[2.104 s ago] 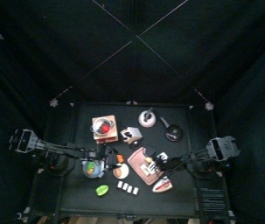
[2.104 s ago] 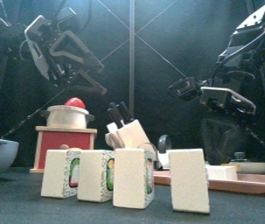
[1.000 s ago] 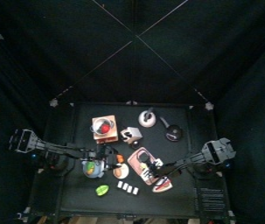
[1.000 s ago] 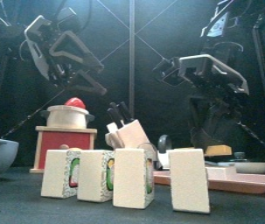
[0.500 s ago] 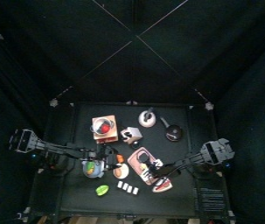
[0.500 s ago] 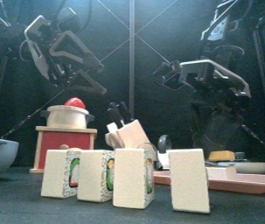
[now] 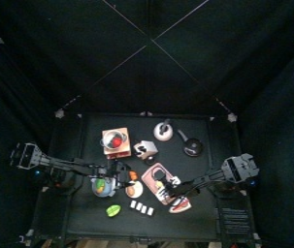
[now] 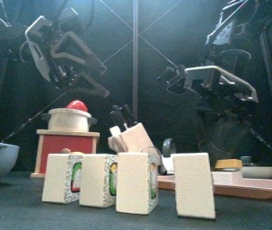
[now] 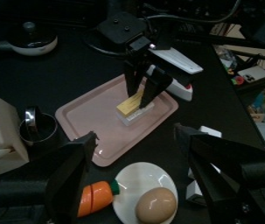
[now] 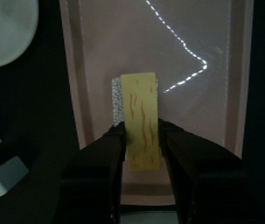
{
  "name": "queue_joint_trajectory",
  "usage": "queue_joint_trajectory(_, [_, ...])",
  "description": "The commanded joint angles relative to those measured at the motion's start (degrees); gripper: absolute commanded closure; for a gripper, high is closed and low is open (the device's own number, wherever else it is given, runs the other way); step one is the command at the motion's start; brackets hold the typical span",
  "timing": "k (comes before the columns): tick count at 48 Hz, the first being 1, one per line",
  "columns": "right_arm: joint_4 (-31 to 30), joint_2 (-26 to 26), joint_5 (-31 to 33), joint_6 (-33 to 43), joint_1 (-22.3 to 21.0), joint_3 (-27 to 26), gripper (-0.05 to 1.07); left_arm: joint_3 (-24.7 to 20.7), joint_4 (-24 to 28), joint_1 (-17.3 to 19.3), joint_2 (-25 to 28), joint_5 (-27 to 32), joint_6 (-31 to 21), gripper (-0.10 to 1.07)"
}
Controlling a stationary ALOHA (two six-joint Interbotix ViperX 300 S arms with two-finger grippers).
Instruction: Place egg block on rice
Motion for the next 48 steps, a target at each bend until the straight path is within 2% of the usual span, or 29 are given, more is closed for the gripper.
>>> queue_joint_trajectory(1, [-0.1,-0.9,-0.1,0.1,0.0,-1.0,0.39,-0.6,0.0,0.1,-0.5,-0.5,0.0,-0.05])
queue_joint_trajectory(31, [-0.1,-0.5,-0.4,0.1,0.0,-0.9,0.37,-0.6,0.0,0.1,-0.5,-0.5,0.0,-0.05])
queue_joint_trajectory(48, [-0.1,-0.5,-0.4,0.0,0.0,-1.1,0.27,-0.6,0.1,0.1,-0.6,-0.5,0.0,-0.05])
